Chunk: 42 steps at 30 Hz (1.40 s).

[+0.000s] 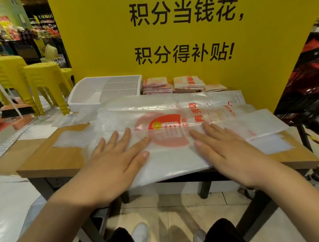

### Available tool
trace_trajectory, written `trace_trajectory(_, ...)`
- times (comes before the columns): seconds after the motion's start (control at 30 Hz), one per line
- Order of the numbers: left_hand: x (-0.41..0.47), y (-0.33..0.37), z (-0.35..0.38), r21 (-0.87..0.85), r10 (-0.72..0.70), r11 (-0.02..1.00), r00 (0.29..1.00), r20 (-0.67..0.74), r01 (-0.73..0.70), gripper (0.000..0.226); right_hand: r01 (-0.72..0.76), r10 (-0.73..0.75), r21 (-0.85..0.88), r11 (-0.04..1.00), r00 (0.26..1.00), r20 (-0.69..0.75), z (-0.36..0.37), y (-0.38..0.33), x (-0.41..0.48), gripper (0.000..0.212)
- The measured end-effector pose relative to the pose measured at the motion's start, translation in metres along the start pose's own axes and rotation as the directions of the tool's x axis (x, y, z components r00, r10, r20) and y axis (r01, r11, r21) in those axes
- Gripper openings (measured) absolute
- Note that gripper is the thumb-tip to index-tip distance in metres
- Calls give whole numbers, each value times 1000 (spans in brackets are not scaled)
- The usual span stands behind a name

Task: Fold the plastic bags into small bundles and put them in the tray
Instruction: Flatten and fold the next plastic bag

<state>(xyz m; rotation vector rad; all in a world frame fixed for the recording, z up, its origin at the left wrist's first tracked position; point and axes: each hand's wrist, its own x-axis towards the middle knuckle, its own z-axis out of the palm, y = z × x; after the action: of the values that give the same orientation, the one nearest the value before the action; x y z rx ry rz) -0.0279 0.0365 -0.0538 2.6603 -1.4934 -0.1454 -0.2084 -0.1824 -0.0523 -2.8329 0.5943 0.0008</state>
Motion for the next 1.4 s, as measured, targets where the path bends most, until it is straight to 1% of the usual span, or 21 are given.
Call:
trace_trajectory(0.13,4,-3,3,6,-15,1000,1000,-26,15,56,-227,228,-15,974,973,31,-22,40,-18,79)
trace_trajectory(0.2,6,-6,6,0,-10,1000,999,-54,10,63,-262,264,-36,964,963,54,-27,47,-21,81)
trace_trajectory(0.27,6,-9,7,-4,5,1000,998,-67,-5,72,-286,288,-44,957,957,28,-24,49,-21,84)
trace_trajectory(0.33,7,-14,7,-9,22,1000,998,-63,-22,71,-325,322,-67,943,945,-53,-19,54,-23,96)
trace_trajectory(0.37,7,-17,6,-14,31,999,998,-58,-32,69,-340,334,-73,938,939,-79,-16,56,-24,103)
trace_trajectory(0.4,7,-21,5,-16,42,999,998,-52,-42,68,-350,344,-77,934,935,-83,-15,58,-26,105)
trace_trajectory(0.5,10,-33,-1,2,55,998,998,-4,-55,68,-365,361,-107,925,931,-51,-16,51,-31,91)
trace_trajectory(0.57,11,-35,-5,16,57,998,998,25,-57,72,-372,360,-155,915,928,-97,-18,42,-32,87)
trace_trajectory(0.63,12,-33,-8,52,74,996,997,-11,-73,79,-320,292,-189,928,942,-163,-21,30,-32,85)
trace_trajectory(0.67,12,-32,-10,77,94,993,994,-53,-90,82,-250,220,-170,953,960,-173,-21,24,-31,83)
trace_trajectory(0.7,11,-31,-12,90,116,990,989,-89,-108,84,-154,132,-133,979,978,-164,-20,17,-30,83)
trace_trajectory(0.77,9,-30,-18,58,144,989,984,-110,-138,87,19,-27,-82,996,995,-100,-15,8,-26,90)
trace_trajectory(0.83,7,-32,-24,6,150,989,983,-102,-150,88,98,-104,-80,992,992,-69,-9,7,-21,93)
trace_trajectory(0.9,4,-35,-28,-3,156,988,982,-102,-157,84,130,-137,-82,988,986,-94,-9,7,-20,91)
trace_trajectory(1.03,-1,-37,-29,67,178,983,977,-120,-170,60,173,-178,-44,984,973,-146,-11,12,-20,85)
trace_trajectory(1.1,-2,-35,-30,34,165,986,974,-153,-162,48,180,-180,-15,984,971,-156,-14,14,-17,82)
trace_trajectory(1.17,-1,-34,-35,8,160,987,972,-170,-161,35,194,-196,-28,981,967,-162,-18,18,-15,76)
trace_trajectory(1.2,0,-35,-39,-3,156,987,977,-147,-158,30,202,-205,-34,979,965,-165,-21,19,-14,71)
trace_trajectory(1.27,3,-41,-48,-8,147,989,988,-49,-148,22,205,-208,-37,978,965,-159,-31,22,-12,59)
trace_trajectory(1.33,8,-48,-59,-45,122,992,992,16,-121,21,190,-198,-75,979,972,-130,-45,23,-7,54)
trace_trajectory(1.4,15,-52,-71,-132,99,987,994,35,-94,22,184,-188,-54,982,978,-89,-59,20,2,46)
